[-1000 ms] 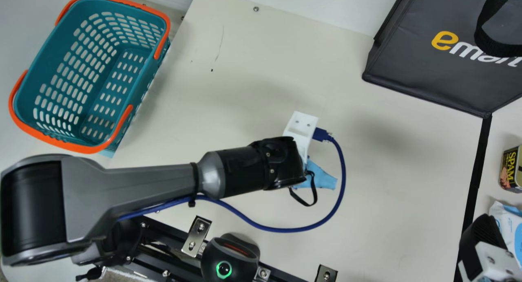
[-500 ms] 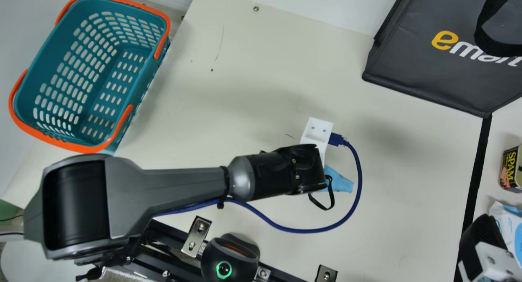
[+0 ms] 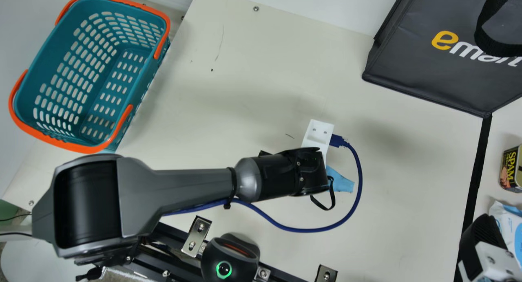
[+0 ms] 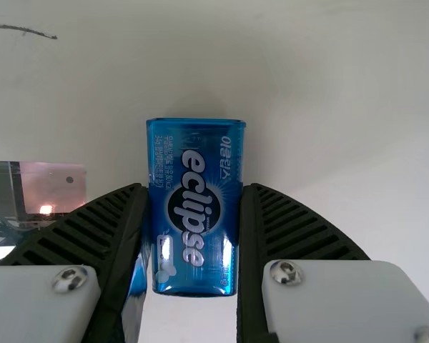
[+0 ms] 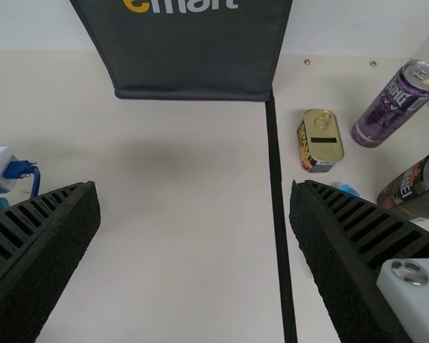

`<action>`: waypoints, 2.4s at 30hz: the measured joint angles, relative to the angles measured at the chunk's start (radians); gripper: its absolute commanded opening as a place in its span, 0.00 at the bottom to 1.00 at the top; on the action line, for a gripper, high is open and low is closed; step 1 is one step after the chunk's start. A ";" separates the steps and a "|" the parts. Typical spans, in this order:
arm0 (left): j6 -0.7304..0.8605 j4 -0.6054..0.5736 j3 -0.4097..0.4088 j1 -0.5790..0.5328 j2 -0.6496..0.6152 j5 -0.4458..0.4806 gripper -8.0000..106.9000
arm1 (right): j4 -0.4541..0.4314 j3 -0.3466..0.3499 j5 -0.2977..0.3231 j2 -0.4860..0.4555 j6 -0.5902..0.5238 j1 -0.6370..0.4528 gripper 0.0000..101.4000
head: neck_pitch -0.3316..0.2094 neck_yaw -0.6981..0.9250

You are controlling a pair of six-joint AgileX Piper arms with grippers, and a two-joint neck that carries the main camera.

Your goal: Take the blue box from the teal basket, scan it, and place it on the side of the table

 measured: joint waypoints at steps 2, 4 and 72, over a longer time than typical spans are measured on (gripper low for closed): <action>-0.002 0.000 0.000 -0.001 0.002 -0.002 0.44 | 0.000 0.000 0.000 0.000 0.000 0.000 0.94 | 0.000 0.002; -0.001 0.000 0.000 -0.002 0.004 -0.002 0.49 | 0.000 0.000 0.000 0.000 0.000 0.000 0.94 | 0.000 0.000; 0.952 -0.226 0.291 0.842 -1.018 0.264 0.85 | 0.000 0.000 -0.001 0.000 0.000 0.000 0.94 | 0.000 0.000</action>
